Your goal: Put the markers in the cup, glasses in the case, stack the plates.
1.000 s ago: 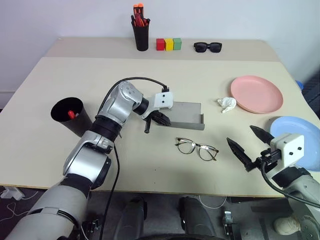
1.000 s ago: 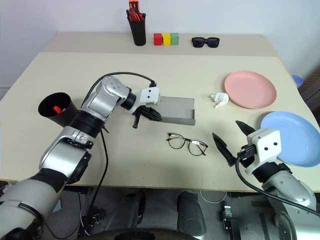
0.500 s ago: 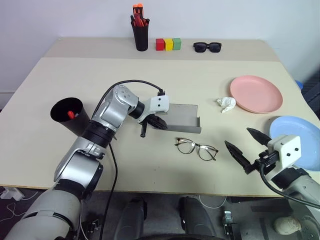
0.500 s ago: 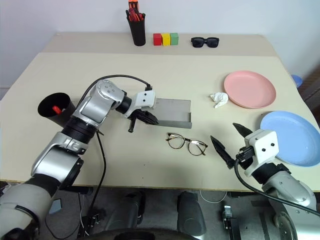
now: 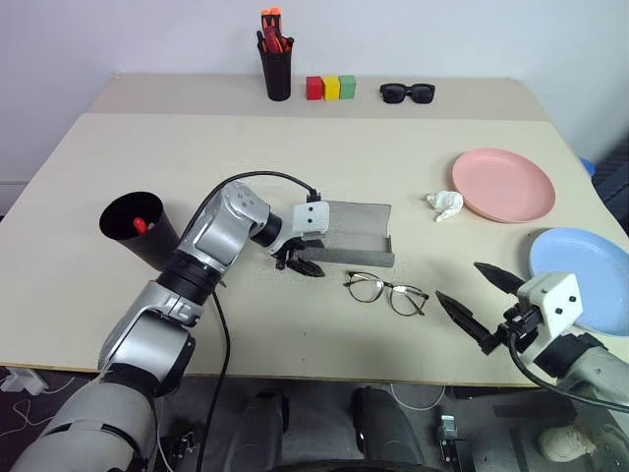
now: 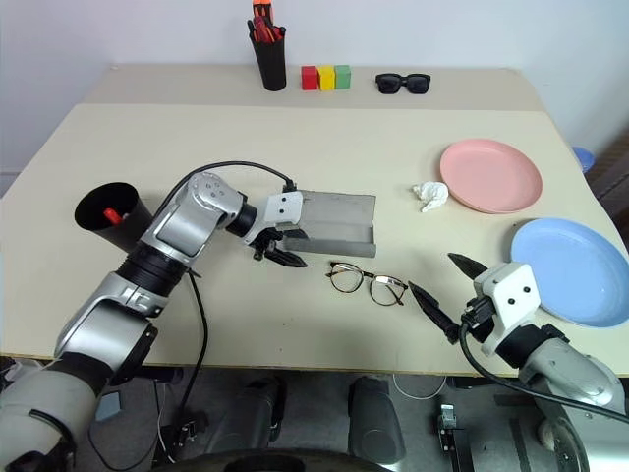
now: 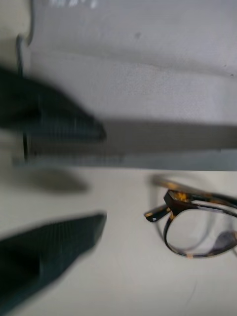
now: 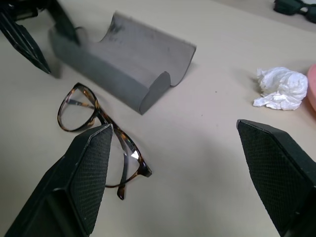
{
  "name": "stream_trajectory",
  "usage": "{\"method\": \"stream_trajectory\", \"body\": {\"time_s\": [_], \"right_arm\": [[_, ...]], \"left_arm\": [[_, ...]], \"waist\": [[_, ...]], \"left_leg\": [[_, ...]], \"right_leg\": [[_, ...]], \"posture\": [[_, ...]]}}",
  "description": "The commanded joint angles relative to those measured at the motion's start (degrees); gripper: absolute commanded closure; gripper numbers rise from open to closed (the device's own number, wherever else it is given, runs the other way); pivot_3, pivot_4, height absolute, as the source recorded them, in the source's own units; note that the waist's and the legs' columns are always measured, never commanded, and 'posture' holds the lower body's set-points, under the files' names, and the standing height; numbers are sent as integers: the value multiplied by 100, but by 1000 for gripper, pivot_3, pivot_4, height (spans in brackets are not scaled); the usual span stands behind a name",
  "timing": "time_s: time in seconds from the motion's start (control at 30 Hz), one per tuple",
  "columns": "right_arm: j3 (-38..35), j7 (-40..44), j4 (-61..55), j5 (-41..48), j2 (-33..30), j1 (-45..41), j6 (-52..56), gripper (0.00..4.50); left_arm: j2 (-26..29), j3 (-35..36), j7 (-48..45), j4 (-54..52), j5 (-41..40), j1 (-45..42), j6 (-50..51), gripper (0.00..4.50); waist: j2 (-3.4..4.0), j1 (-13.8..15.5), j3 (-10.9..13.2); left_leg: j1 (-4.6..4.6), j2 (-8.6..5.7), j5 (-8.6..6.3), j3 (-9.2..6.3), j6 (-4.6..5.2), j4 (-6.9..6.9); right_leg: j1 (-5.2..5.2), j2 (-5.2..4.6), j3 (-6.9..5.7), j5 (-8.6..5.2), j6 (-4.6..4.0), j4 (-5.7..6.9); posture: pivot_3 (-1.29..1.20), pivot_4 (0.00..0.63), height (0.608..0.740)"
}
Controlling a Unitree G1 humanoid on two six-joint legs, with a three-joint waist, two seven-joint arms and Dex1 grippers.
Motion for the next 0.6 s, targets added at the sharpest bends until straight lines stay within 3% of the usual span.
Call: {"method": "stream_trajectory", "body": {"time_s": [0.03, 0.37, 0.43, 0.6], "right_arm": [[-20, 134, 5, 42, -161, -130, -100, 372], [128, 849, 508, 344, -814, -738, 208, 372], [291, 1169, 788, 374, -1042, -959, 219, 372], [651, 1861, 1470, 351, -1391, -1402, 130, 372]], "left_arm": [[-13, 77, 107, -285, -172, -74, -8, 500], [-42, 949, 580, -1453, -1214, 132, 49, 500], [-187, 1366, 827, -1875, -1633, 503, -520, 500], [355, 1469, 343, -2745, -2421, 1155, 114, 500]], "waist": [[0, -1, 0], [0, -7, 0], [2, -23, -1], [4, -25, -2]], "left_leg": [[0, 0, 0, 0, 0, 0], [-2, 0, 0, 0, 0, 7], [-1, 0, 0, 2, 0, 12], [12, 3, 0, 2, 0, 11]], "right_leg": [[0, 0, 0, 0, 0, 0], [1, 0, 0, 0, 0, 0], [3, 0, 3, 1, 0, -2], [13, 2, 4, 1, -2, 0]], "posture": [[0, 150, 740], [0, 150, 740], [0, 150, 740], [0, 150, 740]]}}
